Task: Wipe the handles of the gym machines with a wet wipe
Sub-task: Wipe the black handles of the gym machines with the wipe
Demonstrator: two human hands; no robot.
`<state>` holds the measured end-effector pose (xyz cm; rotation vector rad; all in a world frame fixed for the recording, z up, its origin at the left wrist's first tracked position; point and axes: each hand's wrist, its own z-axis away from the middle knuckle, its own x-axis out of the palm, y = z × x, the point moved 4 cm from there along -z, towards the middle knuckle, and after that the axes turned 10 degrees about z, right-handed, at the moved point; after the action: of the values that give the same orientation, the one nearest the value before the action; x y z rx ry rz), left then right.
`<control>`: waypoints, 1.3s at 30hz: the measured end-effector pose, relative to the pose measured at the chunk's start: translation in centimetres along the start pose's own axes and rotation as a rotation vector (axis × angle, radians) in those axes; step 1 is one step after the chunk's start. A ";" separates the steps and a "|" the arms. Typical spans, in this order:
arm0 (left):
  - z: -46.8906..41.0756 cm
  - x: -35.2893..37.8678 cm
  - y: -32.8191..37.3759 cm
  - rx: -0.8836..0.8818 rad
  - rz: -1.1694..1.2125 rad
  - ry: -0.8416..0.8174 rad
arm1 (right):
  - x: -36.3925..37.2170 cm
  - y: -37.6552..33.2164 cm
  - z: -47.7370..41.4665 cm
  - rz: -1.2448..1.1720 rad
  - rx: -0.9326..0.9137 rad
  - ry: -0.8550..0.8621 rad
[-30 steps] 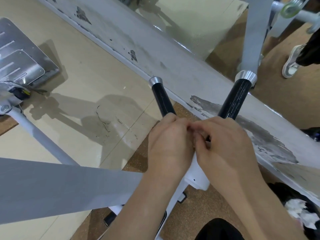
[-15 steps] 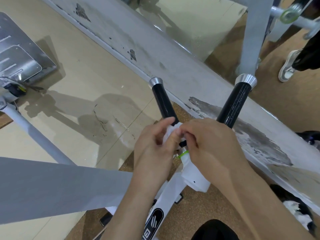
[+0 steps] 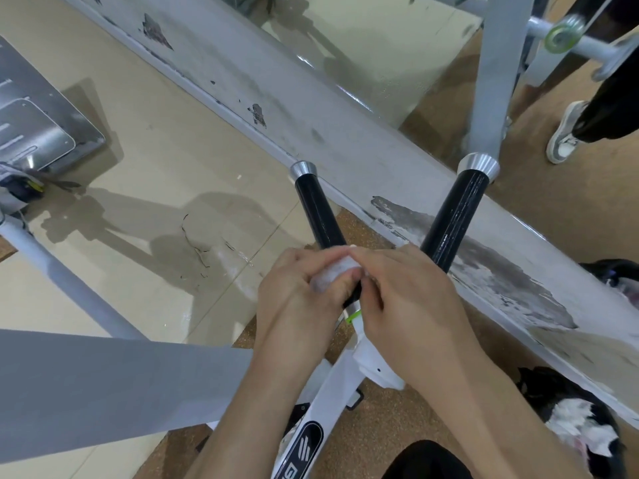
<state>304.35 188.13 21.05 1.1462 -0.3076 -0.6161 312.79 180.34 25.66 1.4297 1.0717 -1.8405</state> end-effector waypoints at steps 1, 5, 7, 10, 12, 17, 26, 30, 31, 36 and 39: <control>0.0 0.0 0.1 0.001 -0.014 -0.012 | -0.1 0.0 0.1 0.013 0.003 0.003; -2.5 0.0 0.2 -0.024 -0.027 0.105 | -0.8 0.0 0.3 0.031 0.013 -0.012; -3.1 0.1 0.4 0.020 -0.089 0.146 | -1.1 0.1 -0.4 0.023 0.027 -0.134; -2.5 -0.1 0.6 0.051 -0.072 0.052 | -1.8 1.1 -1.3 -0.075 0.097 -0.245; -2.1 0.1 0.8 0.072 -0.120 -0.066 | -1.9 0.8 -1.8 0.006 0.043 -0.263; -4.1 0.2 1.4 0.100 -0.207 0.079 | -1.3 0.5 -1.5 0.057 -0.028 -0.246; -4.8 0.0 1.6 0.136 -0.262 -0.004 | -0.7 0.7 -2.6 0.038 0.047 -0.235; -5.1 0.1 2.2 0.204 -0.396 -0.097 | -0.2 0.7 -4.3 -0.106 0.131 -0.169; -4.7 -0.2 2.2 0.196 -0.399 -0.182 | 0.0 0.6 -4.7 -0.163 0.132 -0.165; -4.3 -2.4 1.4 0.125 -0.197 -0.181 | 1.0 0.2 -5.4 -0.275 0.124 -0.199; -4.0 -1.8 1.5 0.202 -0.137 -0.087 | 1.2 0.0 -5.7 -0.225 0.088 -0.163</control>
<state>305.42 192.62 21.03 1.3444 -0.3749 -0.7699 315.37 185.25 23.92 1.2222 1.1185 -2.1470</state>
